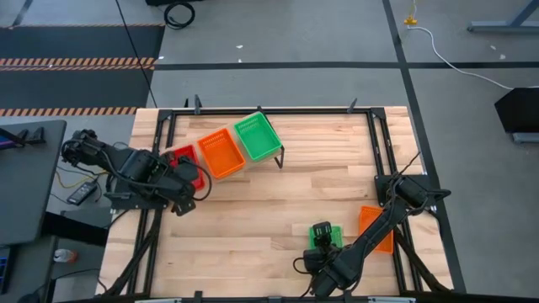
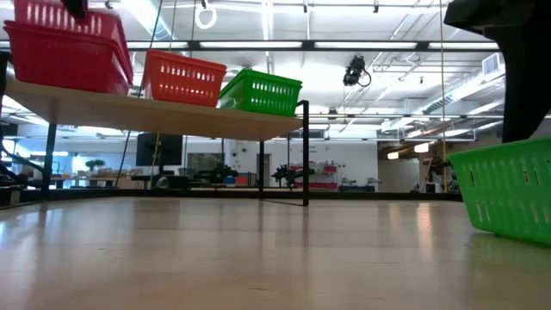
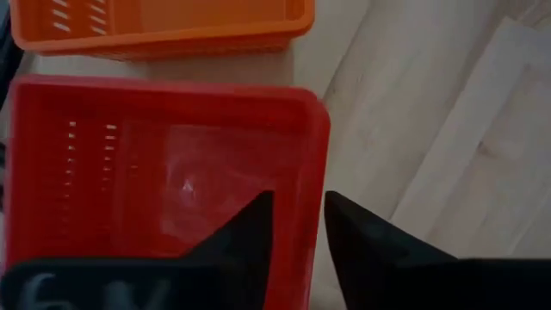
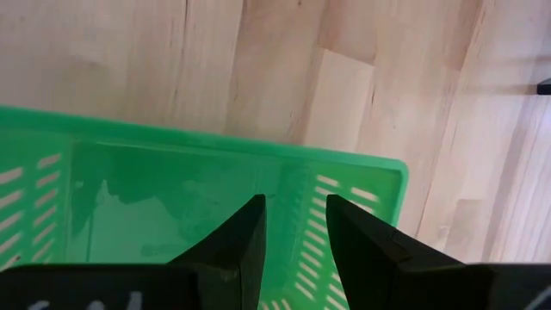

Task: Stack baskets on shelf by color
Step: Stack the red bin on the red bins on the shelf, then stack the green bin on the green bins on the shelf

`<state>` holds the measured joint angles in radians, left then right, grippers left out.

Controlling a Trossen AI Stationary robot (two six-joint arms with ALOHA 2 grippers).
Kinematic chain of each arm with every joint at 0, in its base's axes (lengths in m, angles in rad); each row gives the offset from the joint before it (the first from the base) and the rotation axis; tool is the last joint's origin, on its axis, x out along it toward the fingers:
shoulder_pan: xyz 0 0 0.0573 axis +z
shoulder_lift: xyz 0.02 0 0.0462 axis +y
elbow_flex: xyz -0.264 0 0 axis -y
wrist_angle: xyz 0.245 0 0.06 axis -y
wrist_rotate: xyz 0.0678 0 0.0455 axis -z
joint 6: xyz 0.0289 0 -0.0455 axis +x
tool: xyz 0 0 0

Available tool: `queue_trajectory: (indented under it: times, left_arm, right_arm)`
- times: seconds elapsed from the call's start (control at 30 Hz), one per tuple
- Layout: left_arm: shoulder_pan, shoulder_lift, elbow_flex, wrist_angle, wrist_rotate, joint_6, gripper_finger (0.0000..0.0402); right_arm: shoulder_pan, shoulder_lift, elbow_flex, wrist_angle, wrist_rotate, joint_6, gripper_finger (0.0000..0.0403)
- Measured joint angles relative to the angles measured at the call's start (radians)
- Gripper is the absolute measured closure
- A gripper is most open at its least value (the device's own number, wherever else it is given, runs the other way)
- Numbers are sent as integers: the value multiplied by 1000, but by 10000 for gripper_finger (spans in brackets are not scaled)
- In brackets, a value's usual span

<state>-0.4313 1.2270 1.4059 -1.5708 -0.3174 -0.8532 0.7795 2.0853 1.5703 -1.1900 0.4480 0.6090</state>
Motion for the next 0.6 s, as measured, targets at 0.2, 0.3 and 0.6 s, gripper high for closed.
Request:
queue_trajectory:
  times: [0.2, 0.3, 0.6]
  left_arm:
    - [0, 0, 0, 0, 7, -7, 256]
    - [0, 0, 0, 0, 7, -25, 251]
    - [0, 0, 0, 156, 6, -75, 258]
  right_arm:
    - [0, 0, 0, 0, 0, -1, 272]
    - [0, 0, 0, 0, 0, -2, 273]
    - [-2, 2, 46, -47, -15, -2, 273]
